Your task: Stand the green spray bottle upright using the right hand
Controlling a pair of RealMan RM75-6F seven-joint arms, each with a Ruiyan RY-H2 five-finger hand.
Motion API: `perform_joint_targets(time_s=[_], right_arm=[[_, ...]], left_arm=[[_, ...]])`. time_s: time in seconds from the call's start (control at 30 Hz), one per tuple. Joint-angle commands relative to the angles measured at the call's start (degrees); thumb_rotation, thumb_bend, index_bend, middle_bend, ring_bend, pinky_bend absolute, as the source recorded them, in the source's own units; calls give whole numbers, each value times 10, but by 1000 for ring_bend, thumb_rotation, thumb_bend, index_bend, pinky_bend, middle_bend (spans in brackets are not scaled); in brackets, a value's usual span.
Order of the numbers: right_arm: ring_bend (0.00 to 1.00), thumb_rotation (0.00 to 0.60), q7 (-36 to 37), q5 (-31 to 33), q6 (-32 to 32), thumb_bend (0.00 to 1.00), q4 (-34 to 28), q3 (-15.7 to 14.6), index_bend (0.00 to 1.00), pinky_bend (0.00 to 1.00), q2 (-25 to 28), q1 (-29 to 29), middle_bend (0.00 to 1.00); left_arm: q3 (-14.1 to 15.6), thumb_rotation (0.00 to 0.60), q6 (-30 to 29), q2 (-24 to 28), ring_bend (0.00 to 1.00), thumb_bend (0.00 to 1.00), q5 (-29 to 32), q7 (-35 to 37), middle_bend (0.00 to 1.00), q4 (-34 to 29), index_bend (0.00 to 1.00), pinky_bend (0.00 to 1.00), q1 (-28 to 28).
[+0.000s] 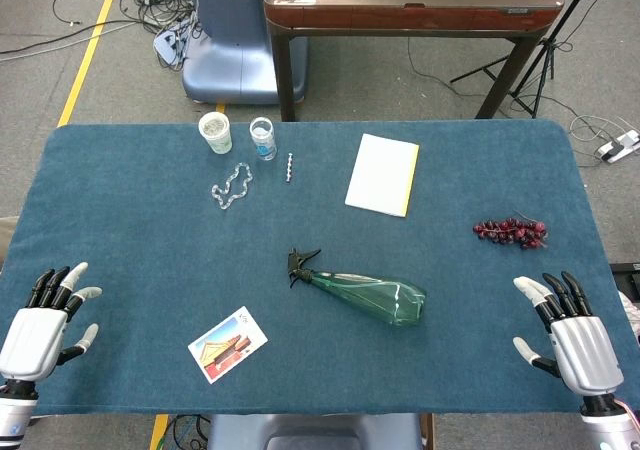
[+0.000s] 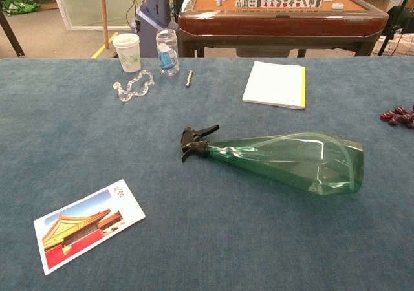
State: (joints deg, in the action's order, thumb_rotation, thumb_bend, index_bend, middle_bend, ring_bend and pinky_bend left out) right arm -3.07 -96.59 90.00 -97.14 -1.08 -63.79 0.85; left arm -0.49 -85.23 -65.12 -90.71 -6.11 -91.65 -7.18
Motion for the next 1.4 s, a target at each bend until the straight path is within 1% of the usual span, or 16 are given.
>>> perform_joint_targets(time_s=[0.03, 0.4, 0.53, 0.63, 0.73, 0.8, 0.9, 1.17, 1.4], right_arm=[[85, 600, -1, 0, -1, 181, -1, 1, 179, 35, 0, 1, 202], [85, 600, -5, -12, -10, 180, -5, -2, 179, 35, -1, 9, 189], [85, 600, -10, -19, -24, 180, -11, 1, 176, 35, -6, 21, 172], [65, 600, -25, -18, -48, 178, -18, 3, 130, 35, -12, 36, 130], [25, 600, -41, -11, -83, 160, -32, 7, 77, 35, -16, 56, 80], [4, 600, -51, 0, -109, 131, -45, 12, 40, 36, -19, 71, 42], [0, 600, -61, 7, -133, 87, -54, 22, 8, 36, -34, 91, 10], [0, 600, -101, 25, -188, 10, -60, 36, 0, 36, -87, 134, 0], [0, 600, -128, 55, -229, 0, -60, 45, 0, 36, -124, 164, 0]], left_arm=[[0, 600, 0, 0, 45, 350, 0, 1, 70, 0, 302, 3, 0], [1, 600, 1, 1, 44, 350, -2, 1, 70, 0, 302, 3, -1], [1, 600, 3, -1, 45, 350, -3, 2, 70, 1, 302, 3, -2], [1, 600, 3, -2, 45, 350, -4, 3, 70, 2, 302, 3, -3], [1, 600, 1, -3, 45, 350, -5, 4, 70, 3, 302, 3, -3], [2, 600, 1, -3, 44, 350, -6, 3, 70, 3, 302, 3, -2], [2, 600, 0, -3, 44, 350, -7, 3, 70, 2, 302, 3, -2], [4, 600, 0, -3, 45, 350, -6, 3, 70, 2, 302, 3, 0], [5, 600, 2, -4, 45, 350, -4, 5, 71, 5, 302, 3, 1]])
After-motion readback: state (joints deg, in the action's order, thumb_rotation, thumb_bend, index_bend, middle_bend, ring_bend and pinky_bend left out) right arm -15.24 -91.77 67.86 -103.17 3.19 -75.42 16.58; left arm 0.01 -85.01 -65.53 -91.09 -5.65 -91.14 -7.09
